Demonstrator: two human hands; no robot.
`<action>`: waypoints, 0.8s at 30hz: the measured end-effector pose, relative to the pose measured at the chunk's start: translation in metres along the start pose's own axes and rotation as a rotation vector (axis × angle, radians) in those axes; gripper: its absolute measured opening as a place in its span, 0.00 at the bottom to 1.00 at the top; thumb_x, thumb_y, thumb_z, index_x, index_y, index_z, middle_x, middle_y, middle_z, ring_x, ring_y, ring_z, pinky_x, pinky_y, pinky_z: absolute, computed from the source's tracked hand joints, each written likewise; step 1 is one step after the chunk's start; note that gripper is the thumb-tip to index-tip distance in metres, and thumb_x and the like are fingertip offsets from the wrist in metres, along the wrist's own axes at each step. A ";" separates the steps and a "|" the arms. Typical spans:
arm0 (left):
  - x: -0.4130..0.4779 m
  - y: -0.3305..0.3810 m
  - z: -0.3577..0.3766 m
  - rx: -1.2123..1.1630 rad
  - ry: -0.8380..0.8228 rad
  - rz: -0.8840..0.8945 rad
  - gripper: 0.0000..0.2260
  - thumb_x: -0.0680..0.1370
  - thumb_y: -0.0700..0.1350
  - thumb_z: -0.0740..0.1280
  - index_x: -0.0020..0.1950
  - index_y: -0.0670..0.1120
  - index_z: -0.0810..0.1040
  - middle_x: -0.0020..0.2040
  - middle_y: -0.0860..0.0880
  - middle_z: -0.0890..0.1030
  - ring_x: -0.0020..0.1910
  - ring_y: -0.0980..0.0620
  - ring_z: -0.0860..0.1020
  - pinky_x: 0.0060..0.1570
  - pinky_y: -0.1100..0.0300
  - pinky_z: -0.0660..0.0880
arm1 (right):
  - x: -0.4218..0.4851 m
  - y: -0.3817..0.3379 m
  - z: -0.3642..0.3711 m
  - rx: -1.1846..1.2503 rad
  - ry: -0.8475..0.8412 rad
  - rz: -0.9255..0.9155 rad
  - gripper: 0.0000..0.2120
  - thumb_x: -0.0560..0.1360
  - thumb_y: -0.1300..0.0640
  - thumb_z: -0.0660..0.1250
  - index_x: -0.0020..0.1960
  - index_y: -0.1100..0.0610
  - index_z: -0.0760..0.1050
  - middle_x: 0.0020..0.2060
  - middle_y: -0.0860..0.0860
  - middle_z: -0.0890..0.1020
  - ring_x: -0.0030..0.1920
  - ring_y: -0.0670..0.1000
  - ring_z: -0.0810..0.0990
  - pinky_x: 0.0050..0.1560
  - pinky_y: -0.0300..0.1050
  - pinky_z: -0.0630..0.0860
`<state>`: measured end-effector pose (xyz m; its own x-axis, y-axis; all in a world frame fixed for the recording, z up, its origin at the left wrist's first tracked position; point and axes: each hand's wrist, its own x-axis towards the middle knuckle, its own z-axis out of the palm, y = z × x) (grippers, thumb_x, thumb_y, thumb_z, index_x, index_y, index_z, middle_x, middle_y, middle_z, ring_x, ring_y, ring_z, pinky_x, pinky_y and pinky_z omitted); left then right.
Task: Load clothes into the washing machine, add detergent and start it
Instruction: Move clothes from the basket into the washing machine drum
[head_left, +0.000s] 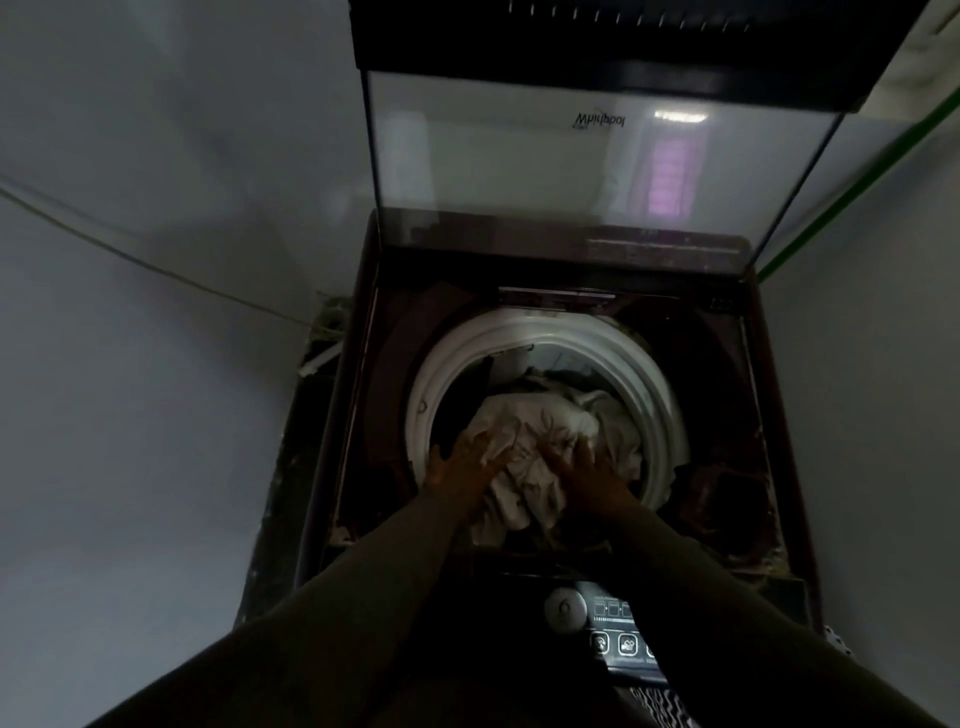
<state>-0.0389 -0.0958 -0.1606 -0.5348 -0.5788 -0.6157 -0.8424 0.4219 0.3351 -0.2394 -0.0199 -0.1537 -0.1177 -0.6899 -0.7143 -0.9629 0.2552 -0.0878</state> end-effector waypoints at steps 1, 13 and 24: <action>-0.001 0.000 -0.003 0.066 -0.011 0.011 0.27 0.83 0.52 0.57 0.80 0.57 0.51 0.81 0.48 0.46 0.80 0.43 0.43 0.73 0.32 0.41 | -0.001 -0.002 -0.002 -0.004 -0.002 0.007 0.38 0.79 0.43 0.61 0.77 0.37 0.37 0.78 0.62 0.39 0.76 0.71 0.50 0.73 0.64 0.58; -0.033 0.011 -0.044 0.346 0.200 0.092 0.32 0.82 0.60 0.54 0.81 0.52 0.45 0.81 0.44 0.41 0.79 0.41 0.40 0.74 0.37 0.42 | -0.037 -0.050 -0.048 0.049 0.227 0.032 0.37 0.79 0.44 0.61 0.80 0.49 0.45 0.80 0.54 0.44 0.79 0.59 0.47 0.74 0.60 0.58; -0.068 -0.009 -0.055 0.361 0.518 -0.005 0.31 0.82 0.62 0.48 0.81 0.49 0.45 0.80 0.39 0.44 0.79 0.38 0.41 0.73 0.33 0.40 | -0.052 -0.102 -0.052 -0.043 0.535 -0.071 0.36 0.80 0.40 0.54 0.80 0.49 0.41 0.80 0.55 0.42 0.79 0.57 0.41 0.73 0.64 0.58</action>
<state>0.0010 -0.0985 -0.0830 -0.5700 -0.8057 -0.1611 -0.8177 0.5754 0.0155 -0.1475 -0.0452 -0.0719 -0.1482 -0.9559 -0.2537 -0.9807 0.1751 -0.0869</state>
